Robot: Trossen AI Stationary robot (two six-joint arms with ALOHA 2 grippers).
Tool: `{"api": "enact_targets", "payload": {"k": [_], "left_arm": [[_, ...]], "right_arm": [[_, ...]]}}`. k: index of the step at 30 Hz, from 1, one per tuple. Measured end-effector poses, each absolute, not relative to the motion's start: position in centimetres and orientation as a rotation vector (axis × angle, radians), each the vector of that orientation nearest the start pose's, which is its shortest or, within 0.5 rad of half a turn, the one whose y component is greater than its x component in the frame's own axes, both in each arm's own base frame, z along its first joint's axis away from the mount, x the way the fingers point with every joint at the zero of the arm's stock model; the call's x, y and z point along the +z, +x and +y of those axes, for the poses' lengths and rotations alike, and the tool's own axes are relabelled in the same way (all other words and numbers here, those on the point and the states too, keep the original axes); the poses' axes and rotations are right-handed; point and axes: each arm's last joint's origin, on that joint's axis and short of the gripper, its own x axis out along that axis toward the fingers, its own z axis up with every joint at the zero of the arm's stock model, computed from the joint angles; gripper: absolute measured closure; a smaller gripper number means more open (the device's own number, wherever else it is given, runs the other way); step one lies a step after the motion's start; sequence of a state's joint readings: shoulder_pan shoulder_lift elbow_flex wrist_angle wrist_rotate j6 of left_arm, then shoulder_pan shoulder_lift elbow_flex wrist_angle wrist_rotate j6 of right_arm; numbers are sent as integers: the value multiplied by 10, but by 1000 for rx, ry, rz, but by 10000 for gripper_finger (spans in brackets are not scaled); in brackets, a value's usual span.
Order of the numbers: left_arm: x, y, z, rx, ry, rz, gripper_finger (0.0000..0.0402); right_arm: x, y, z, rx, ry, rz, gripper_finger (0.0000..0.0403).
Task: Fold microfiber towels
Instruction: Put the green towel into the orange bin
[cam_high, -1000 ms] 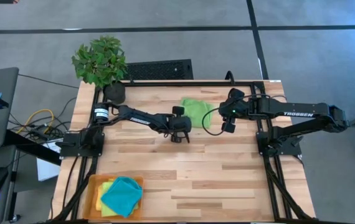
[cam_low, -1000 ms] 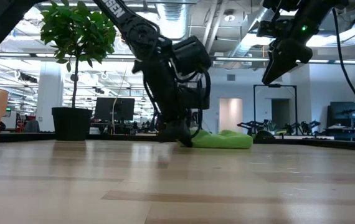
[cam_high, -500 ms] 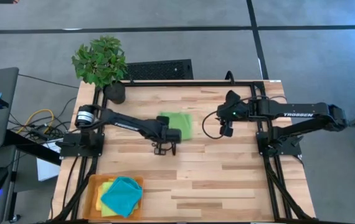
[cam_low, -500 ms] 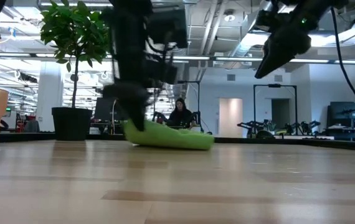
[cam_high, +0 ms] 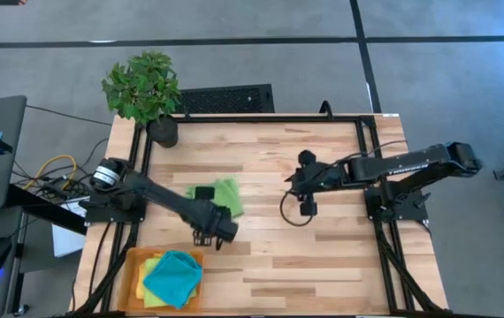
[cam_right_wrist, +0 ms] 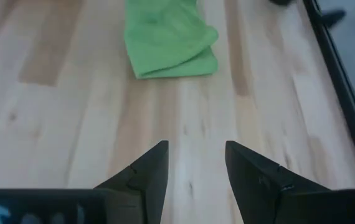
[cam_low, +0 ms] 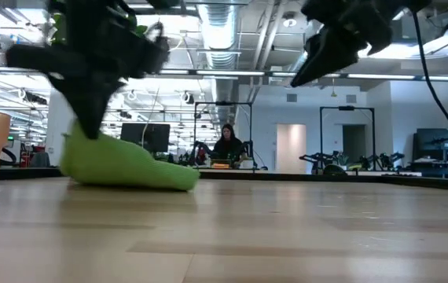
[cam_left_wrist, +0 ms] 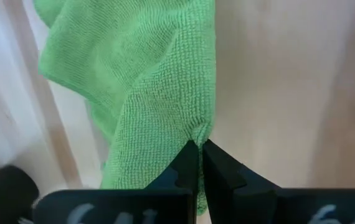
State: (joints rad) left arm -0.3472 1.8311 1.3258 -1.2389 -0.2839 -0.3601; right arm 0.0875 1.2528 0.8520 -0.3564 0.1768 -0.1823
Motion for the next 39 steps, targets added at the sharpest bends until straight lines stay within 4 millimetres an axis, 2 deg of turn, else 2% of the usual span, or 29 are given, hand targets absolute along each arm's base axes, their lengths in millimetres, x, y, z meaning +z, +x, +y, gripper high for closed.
{"api": "enact_targets", "payload": {"k": [7, 12, 16, 21, 32, 39], "left_arm": [[209, 270, -143, 311, 190, 1609, 401], [226, 248, -172, 343, 76, 1536, 401], [244, 234, -198, 310, 54, 1481, 401], [257, 219, -225, 258, 23, 1419, 401], [267, 189, -273, 175, -261, 1382, 401], [262, 173, -290, 157, -372, 1383, 401]], "right_arm": [[249, 266, 37, 41, -288, 662, 220], [254, 268, 45, 57, -270, 598, 220], [255, 267, 51, 74, -245, 587, 220], [255, 265, 61, 104, -235, 576, 220], [259, 266, 67, 109, -213, 528, 220], [259, 266, 67, 112, -224, 530, 220]]}}
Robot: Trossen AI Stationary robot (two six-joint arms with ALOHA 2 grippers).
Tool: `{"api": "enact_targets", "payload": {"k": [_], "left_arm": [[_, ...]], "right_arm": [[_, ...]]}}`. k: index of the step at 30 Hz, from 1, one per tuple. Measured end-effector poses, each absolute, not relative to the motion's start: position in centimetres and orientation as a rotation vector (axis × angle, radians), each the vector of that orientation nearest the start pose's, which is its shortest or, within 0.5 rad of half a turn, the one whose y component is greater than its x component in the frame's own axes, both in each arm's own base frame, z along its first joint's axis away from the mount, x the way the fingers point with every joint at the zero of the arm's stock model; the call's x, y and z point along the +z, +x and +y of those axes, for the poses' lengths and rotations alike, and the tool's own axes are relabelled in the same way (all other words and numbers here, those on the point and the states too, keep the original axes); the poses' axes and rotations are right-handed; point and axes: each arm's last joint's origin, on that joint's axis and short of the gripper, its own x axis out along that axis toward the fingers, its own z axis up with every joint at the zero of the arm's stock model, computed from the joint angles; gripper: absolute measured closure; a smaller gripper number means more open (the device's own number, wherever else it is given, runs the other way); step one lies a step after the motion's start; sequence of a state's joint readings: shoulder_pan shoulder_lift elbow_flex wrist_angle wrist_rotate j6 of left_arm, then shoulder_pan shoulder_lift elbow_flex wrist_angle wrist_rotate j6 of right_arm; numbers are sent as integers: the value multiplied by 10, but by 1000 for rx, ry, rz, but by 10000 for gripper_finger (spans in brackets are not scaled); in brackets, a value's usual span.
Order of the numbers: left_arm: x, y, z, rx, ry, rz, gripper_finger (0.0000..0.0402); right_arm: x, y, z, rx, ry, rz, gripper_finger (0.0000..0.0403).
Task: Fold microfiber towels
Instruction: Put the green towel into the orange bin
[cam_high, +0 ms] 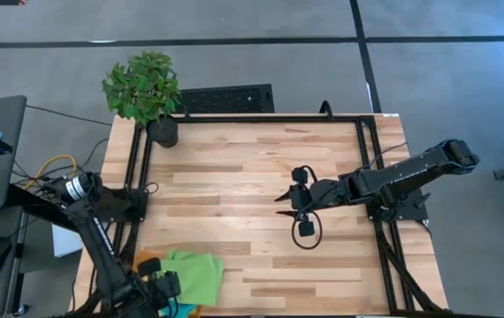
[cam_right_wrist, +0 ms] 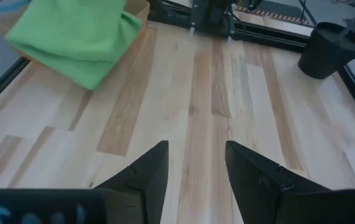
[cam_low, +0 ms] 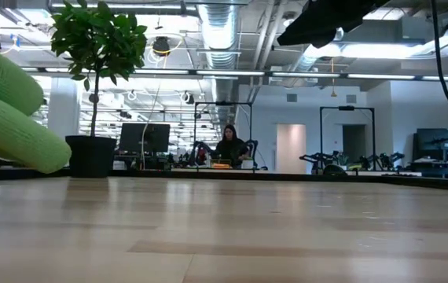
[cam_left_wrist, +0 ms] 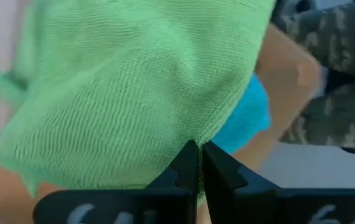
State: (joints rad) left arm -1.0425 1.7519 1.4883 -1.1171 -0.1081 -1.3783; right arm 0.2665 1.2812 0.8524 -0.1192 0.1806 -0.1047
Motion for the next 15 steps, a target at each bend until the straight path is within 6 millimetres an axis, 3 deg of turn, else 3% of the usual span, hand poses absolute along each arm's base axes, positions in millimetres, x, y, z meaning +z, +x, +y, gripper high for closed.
{"api": "enact_targets", "payload": {"k": [5, 15], "left_arm": [[261, 167, -282, 257, -305, 1385, 401], [269, 157, -289, 244, -337, 1416, 401]], "right_arm": [[259, 266, 67, 109, -225, 530, 220], [259, 266, 66, 106, -226, 530, 220]]}}
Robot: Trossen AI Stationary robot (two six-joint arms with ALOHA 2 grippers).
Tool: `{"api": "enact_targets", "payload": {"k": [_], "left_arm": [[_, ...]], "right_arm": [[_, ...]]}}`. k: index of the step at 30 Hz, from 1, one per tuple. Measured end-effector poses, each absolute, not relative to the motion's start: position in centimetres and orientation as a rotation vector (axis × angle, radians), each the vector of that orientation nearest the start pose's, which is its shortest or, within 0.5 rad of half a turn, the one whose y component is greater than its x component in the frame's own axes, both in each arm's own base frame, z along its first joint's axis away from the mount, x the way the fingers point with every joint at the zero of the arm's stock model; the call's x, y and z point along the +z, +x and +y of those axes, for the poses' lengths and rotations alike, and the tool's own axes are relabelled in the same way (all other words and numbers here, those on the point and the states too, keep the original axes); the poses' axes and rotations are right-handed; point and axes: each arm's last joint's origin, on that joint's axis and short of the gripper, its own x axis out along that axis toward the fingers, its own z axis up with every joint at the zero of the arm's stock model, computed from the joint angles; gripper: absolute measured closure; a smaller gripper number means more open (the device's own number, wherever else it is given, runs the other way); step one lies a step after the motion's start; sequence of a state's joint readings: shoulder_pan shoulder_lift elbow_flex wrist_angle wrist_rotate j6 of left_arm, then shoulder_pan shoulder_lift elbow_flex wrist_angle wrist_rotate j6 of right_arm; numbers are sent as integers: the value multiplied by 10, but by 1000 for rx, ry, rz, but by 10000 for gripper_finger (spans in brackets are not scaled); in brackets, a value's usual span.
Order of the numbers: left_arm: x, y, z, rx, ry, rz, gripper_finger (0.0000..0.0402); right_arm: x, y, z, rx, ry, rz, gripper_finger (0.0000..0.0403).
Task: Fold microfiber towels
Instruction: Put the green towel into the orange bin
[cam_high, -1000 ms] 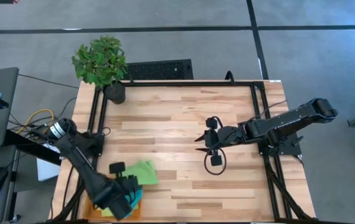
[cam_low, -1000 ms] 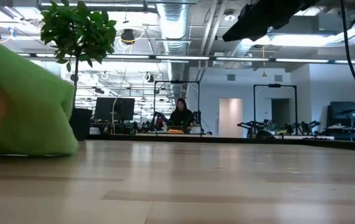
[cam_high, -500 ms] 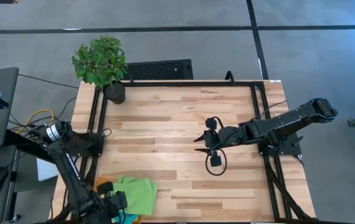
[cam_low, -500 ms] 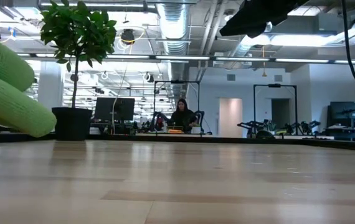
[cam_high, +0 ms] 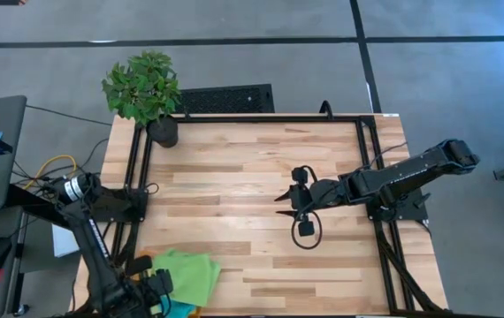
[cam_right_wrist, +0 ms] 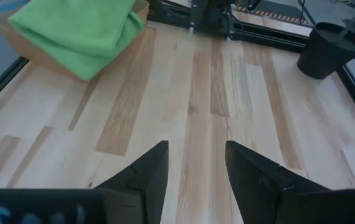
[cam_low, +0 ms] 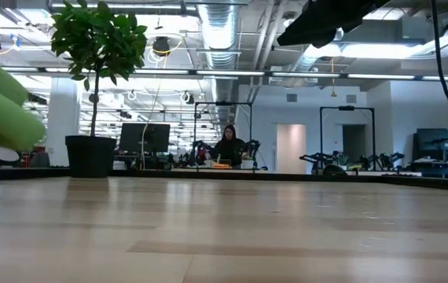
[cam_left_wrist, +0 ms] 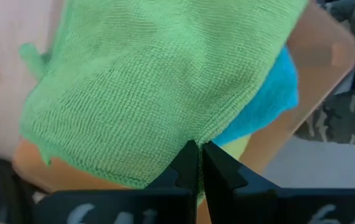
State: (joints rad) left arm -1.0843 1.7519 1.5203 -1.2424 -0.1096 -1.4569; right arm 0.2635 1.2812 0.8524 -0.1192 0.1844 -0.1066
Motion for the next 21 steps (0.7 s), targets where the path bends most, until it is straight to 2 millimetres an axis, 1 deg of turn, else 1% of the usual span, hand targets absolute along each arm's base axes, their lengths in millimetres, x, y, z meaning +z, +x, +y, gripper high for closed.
{"api": "enact_targets", "payload": {"k": [4, 8, 12, 16, 21], "left_arm": [[275, 145, -291, 293, -344, 1427, 401], [276, 139, -300, 257, -402, 1440, 401], [277, 141, -308, 188, -473, 1433, 401], [277, 143, -307, 197, -465, 1397, 401], [267, 143, -303, 269, -481, 1394, 393]], "right_arm": [[259, 267, 64, 96, -223, 532, 220], [259, 268, 60, 83, -219, 534, 220], [259, 268, 57, 71, -216, 535, 220], [259, 269, 56, 69, -215, 536, 220], [259, 269, 56, 69, -215, 535, 220]]}}
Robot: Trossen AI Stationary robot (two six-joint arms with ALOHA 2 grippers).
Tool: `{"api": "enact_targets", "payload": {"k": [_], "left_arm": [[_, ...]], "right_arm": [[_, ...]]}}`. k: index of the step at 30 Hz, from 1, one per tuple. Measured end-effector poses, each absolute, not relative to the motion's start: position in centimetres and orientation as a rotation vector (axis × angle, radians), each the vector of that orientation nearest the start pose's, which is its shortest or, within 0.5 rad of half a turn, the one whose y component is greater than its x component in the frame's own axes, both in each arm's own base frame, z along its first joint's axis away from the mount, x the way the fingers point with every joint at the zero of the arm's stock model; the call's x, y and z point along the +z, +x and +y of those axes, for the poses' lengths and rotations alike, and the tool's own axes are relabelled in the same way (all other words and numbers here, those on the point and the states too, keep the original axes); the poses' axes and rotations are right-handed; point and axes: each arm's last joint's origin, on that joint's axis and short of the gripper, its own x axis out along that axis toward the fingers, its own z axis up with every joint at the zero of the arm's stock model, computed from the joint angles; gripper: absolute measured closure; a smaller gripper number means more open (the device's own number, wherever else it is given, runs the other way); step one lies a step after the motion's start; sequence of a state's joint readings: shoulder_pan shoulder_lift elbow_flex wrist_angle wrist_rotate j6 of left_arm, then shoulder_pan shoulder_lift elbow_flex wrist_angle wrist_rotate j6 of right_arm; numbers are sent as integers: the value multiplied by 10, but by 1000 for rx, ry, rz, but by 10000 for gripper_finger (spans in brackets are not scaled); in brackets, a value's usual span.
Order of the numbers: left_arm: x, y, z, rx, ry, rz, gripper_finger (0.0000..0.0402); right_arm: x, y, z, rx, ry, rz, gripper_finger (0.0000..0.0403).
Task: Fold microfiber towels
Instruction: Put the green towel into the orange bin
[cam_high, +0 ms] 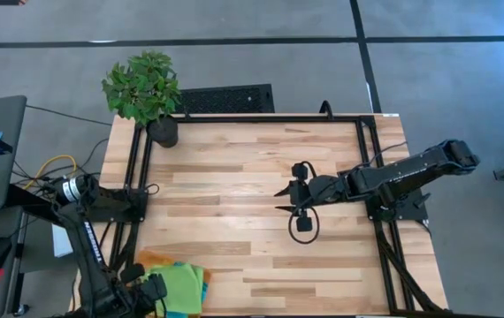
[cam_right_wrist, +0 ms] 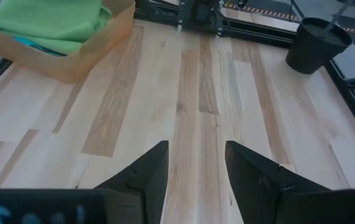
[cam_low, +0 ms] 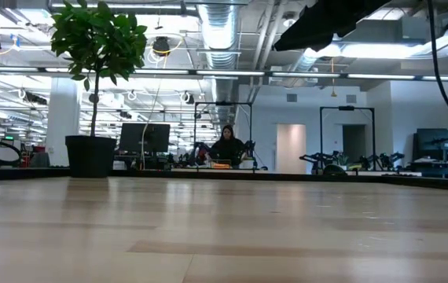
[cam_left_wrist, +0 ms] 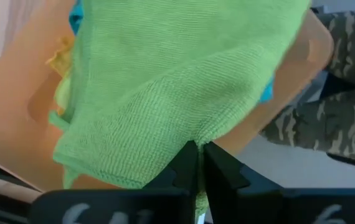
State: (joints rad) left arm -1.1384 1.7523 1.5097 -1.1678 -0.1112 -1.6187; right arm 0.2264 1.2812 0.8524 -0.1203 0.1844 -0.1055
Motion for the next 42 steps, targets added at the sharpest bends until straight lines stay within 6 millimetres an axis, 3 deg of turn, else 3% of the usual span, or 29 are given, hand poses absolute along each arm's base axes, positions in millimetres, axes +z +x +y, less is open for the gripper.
{"api": "enact_targets", "payload": {"k": [8, 15, 21, 24, 28, 31, 42], "left_arm": [[261, 143, -303, 303, -511, 1398, 355], [261, 143, -303, 381, -608, 1412, 291], [266, 141, -311, 332, -704, 1545, 252], [273, 138, -315, 330, -729, 1500, 247], [275, 139, -306, 367, -606, 1301, 247], [263, 148, -297, 384, -505, 1148, 246], [209, 180, -276, 212, -292, 1229, 246]], "right_arm": [[259, 269, 57, 70, -215, 535, 220], [259, 269, 57, 70, -215, 534, 220], [259, 269, 57, 70, -215, 534, 220], [259, 269, 57, 70, -215, 535, 220], [259, 269, 57, 70, -215, 535, 220], [259, 269, 57, 70, -216, 536, 220], [258, 268, 57, 74, -225, 541, 220]]}}
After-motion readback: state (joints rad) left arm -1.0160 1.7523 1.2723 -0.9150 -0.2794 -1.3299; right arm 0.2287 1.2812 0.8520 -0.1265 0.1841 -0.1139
